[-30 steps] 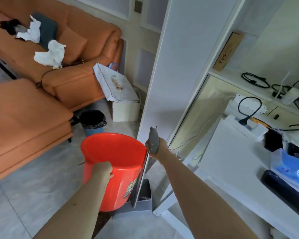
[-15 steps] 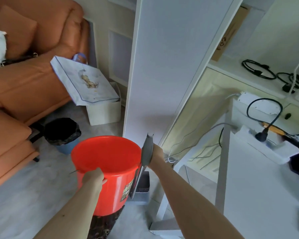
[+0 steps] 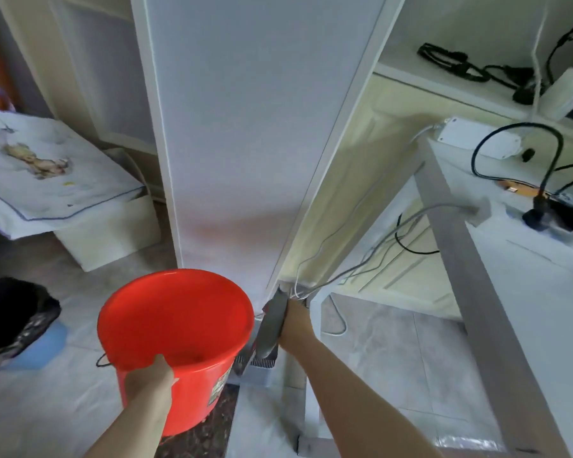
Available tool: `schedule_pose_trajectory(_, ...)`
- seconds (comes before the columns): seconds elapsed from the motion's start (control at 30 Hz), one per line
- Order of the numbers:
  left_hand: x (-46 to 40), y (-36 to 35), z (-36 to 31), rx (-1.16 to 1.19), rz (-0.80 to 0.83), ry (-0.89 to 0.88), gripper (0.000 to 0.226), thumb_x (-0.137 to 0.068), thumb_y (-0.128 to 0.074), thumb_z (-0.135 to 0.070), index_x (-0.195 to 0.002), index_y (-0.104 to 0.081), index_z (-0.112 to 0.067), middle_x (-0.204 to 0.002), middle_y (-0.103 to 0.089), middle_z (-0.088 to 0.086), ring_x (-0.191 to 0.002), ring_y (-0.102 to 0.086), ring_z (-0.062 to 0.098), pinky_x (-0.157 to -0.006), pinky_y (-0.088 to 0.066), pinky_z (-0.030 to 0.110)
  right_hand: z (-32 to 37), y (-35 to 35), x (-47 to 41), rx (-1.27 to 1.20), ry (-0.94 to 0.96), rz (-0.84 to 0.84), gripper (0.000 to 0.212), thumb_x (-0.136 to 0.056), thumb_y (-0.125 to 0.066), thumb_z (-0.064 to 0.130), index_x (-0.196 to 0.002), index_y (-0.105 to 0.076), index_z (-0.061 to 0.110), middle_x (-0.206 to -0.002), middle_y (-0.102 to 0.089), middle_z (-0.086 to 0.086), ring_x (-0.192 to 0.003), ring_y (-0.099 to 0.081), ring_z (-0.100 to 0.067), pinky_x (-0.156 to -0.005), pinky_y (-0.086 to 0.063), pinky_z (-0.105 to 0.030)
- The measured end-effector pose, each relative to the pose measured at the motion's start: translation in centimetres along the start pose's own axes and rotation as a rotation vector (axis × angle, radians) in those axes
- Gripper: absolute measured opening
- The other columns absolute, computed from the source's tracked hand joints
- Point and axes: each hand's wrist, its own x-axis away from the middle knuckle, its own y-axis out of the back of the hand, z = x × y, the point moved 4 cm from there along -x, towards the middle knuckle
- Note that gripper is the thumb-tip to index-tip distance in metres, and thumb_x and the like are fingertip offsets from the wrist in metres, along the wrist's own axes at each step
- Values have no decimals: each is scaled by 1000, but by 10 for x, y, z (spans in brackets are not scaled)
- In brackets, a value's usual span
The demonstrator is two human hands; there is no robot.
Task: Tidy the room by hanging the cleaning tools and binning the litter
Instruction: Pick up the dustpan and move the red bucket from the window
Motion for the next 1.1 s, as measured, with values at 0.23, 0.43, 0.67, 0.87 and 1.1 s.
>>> schedule_pose_trajectory(0.23,-35,-40,13,-201,-20,-112,49,-94,-51,-24,-131,-44,8,-118,-59,32,-107,-58,46,-96,-46,50,-27,9,-47,45,21,24,22,-93,-43,17,-77,-53,6,-65,-54,-7,-53,-53,-18,-52,-45,-24)
schedule_pose_trajectory(0.43,-58,-66,33,-232,37,-16,55,-96,-47,-32,-132,-42,10,-127,-53,33,-115,-52,51,-98,-43,58,-34,13,-73,10,168,48,23,-94,-41,11,-80,-58,5,-63,-50,-5,-58,-47,-17,-55,-41,-26)
schedule_pose_trajectory(0.67,-69,-70,48,-157,77,53,55,-94,-48,-34,-131,-44,7,-123,-59,30,-114,-55,45,-99,-46,54,-56,24,-77,734,431,-111,36,-90,-46,0,-63,-47,24,-61,-49,10,-56,-45,-3,-45,-38,-6)
schedule_pose_trajectory(0.87,-80,-63,56,-114,95,56,53,-94,-47,-33,-131,-45,5,-121,-61,27,-114,-57,43,-102,-44,53,-129,12,-83,717,183,-15,29,-91,-52,15,-117,-64,11,-93,-63,-4,-65,-48,-9,-58,-39,-18)
schedule_pose_trajectory(1.1,-120,-62,62,-141,37,7,50,-95,-47,-25,-130,-43,11,-125,-55,33,-112,-53,50,-95,-44,55,-184,-37,-114,877,96,158,26,-93,-46,14,-116,-57,15,-92,-51,-2,-79,-47,-18,-70,-38,-25)
